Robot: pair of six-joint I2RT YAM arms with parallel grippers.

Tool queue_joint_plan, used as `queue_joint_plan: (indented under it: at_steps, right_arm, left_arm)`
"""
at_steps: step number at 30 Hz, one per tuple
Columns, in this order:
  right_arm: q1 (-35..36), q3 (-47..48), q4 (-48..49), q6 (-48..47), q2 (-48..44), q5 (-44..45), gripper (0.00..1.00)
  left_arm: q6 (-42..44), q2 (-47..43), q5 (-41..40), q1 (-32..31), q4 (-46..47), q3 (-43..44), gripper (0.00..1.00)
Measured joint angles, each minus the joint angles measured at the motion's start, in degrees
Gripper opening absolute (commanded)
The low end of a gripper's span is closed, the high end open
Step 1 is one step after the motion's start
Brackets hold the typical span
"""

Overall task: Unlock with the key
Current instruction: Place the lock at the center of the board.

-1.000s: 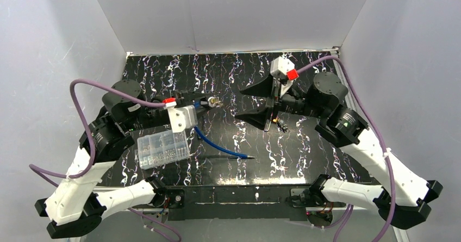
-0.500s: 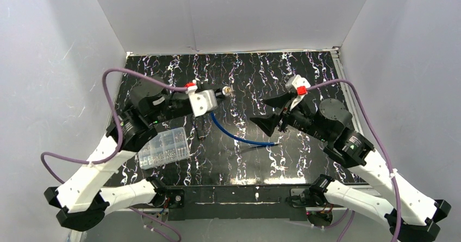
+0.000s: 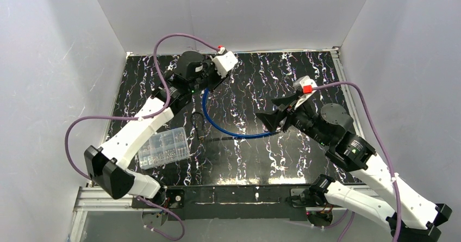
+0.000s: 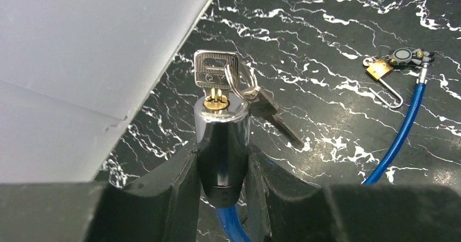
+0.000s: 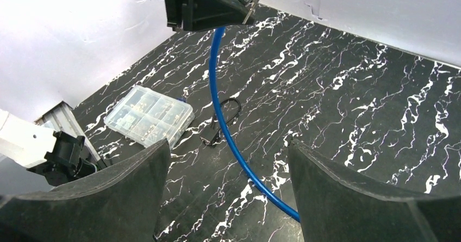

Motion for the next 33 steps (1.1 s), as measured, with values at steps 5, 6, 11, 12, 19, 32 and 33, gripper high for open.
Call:
queue_joint_plan:
  at_steps: [5, 6, 11, 12, 19, 32, 33]
  right_arm:
    - [-0.1, -1.1, 0.1, 1.4, 0.5, 1.8, 0.85]
    - [-0.1, -1.5, 0.1, 1.6, 0.3, 2.1, 0.85]
    - [-0.1, -5.8, -0.3, 3.2, -2.5, 4.8, 0.84]
    - [-0.1, -6.3, -0.5, 3.5, -2.8, 5.2, 0.84]
    - [-0.4, -8.7, -0.6, 6.1, -4.1, 7.0, 0.83]
    - [-0.4, -11.2, -0.8, 10.8, -4.8, 7.4, 0.80]
    - [-0.4, -11.2, -1.0, 11.0, -5.0, 7.4, 0.80]
  left_arm:
    - [-3.5, 6.2, 1.4, 1.6, -2.4, 3.5, 0.00]
    - [-3.9, 8.0, 1.7, 1.6, -2.9, 4.9, 0.00]
    - [-4.9, 19.3, 3.9, 2.2, -7.2, 13.6, 0.00]
    - [-4.9, 21.4, 4.2, 2.3, -8.3, 15.4, 0.00]
    - [-3.4, 36.7, 5.7, 2.8, -15.3, 29.6, 0.00]
    - [1.0, 52.4, 8.3, 3.2, -19.0, 42.2, 0.21]
    - [1.0, 53.1, 8.5, 3.2, -18.8, 42.8, 0.26]
